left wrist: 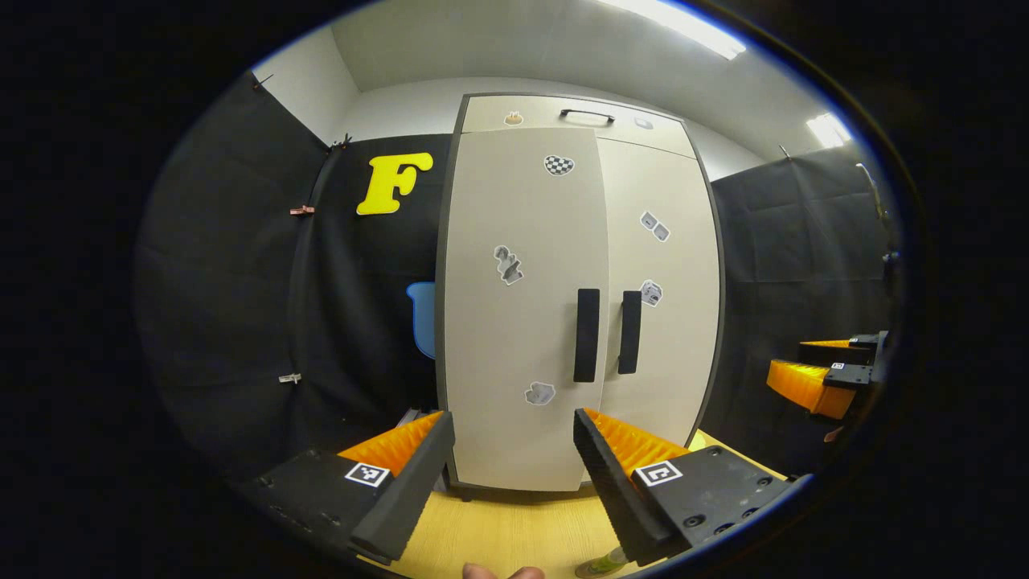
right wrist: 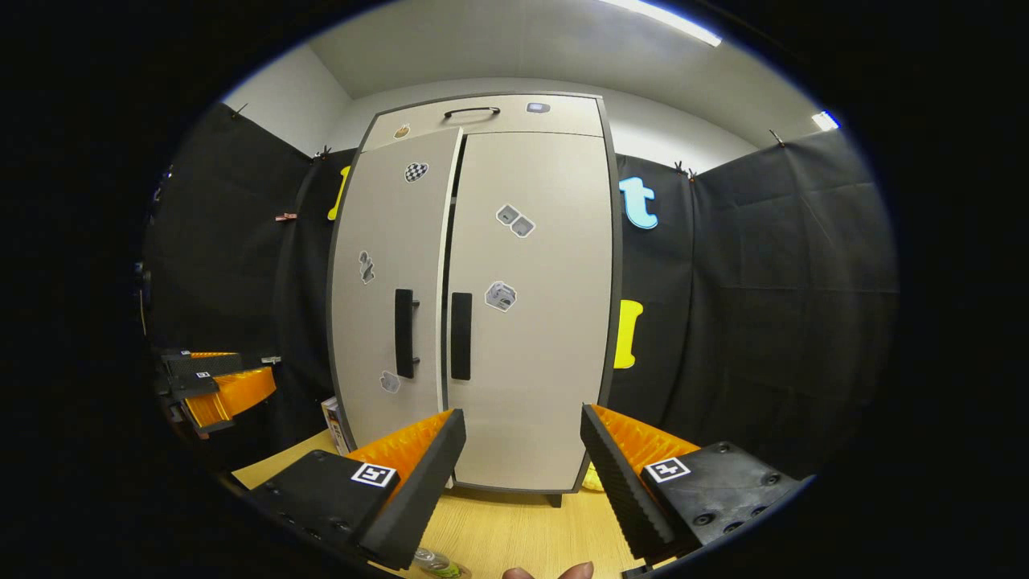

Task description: Grasp the bottle in the cabinet with the left hand and place it on the coaster, then close the right door with the right hand and the left door with the left hand.

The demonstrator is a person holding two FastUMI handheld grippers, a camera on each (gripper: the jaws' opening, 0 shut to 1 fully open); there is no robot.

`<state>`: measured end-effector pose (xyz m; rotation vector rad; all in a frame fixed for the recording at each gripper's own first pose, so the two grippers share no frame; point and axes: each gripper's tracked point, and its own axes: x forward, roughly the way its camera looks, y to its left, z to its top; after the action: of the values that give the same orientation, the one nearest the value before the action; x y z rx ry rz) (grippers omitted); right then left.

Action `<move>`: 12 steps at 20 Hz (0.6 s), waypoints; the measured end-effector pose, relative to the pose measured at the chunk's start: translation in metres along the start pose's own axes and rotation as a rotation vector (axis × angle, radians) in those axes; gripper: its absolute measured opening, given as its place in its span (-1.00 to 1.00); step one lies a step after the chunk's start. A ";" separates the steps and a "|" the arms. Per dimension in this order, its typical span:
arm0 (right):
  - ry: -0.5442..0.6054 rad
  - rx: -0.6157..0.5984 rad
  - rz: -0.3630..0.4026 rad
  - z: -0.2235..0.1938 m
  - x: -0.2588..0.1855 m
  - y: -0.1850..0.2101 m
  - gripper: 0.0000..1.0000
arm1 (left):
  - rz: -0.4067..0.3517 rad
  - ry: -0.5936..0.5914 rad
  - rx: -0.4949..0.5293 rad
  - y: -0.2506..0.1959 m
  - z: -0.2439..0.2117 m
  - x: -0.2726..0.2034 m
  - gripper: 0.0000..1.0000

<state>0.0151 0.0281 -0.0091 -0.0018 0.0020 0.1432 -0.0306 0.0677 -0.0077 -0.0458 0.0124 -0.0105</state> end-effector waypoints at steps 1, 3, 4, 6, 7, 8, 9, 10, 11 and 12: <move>-0.001 0.004 0.002 0.001 0.000 0.001 0.92 | 0.001 0.000 0.003 0.001 0.001 0.000 0.90; -0.004 0.013 0.003 0.002 0.000 0.000 0.92 | 0.002 -0.003 0.010 0.002 0.001 0.000 0.91; -0.005 0.015 0.001 0.002 0.000 0.000 0.92 | 0.001 -0.005 0.011 0.002 0.002 0.000 0.90; -0.002 0.012 -0.003 0.001 0.000 -0.001 0.92 | -0.003 -0.008 0.014 0.001 0.003 0.001 0.90; 0.000 0.010 -0.002 0.000 0.001 -0.002 0.92 | -0.006 -0.008 0.017 0.000 0.003 0.001 0.90; 0.000 0.010 -0.003 0.000 0.001 -0.002 0.92 | -0.007 -0.010 0.022 -0.001 0.004 0.001 0.90; 0.000 0.010 -0.004 0.000 0.001 -0.003 0.92 | -0.010 -0.012 0.028 -0.002 0.004 0.000 0.90; -0.002 0.011 -0.004 0.001 0.001 -0.003 0.92 | -0.010 -0.012 0.034 -0.002 0.005 0.000 0.90; -0.003 0.012 -0.006 0.001 0.001 -0.004 0.92 | -0.012 -0.015 0.039 -0.004 0.005 0.000 0.90; -0.005 0.011 -0.004 0.001 0.001 -0.004 0.92 | -0.012 -0.017 0.041 -0.004 0.006 -0.001 0.90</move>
<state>0.0165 0.0245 -0.0081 0.0095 -0.0017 0.1392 -0.0313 0.0640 -0.0015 -0.0053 -0.0055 -0.0226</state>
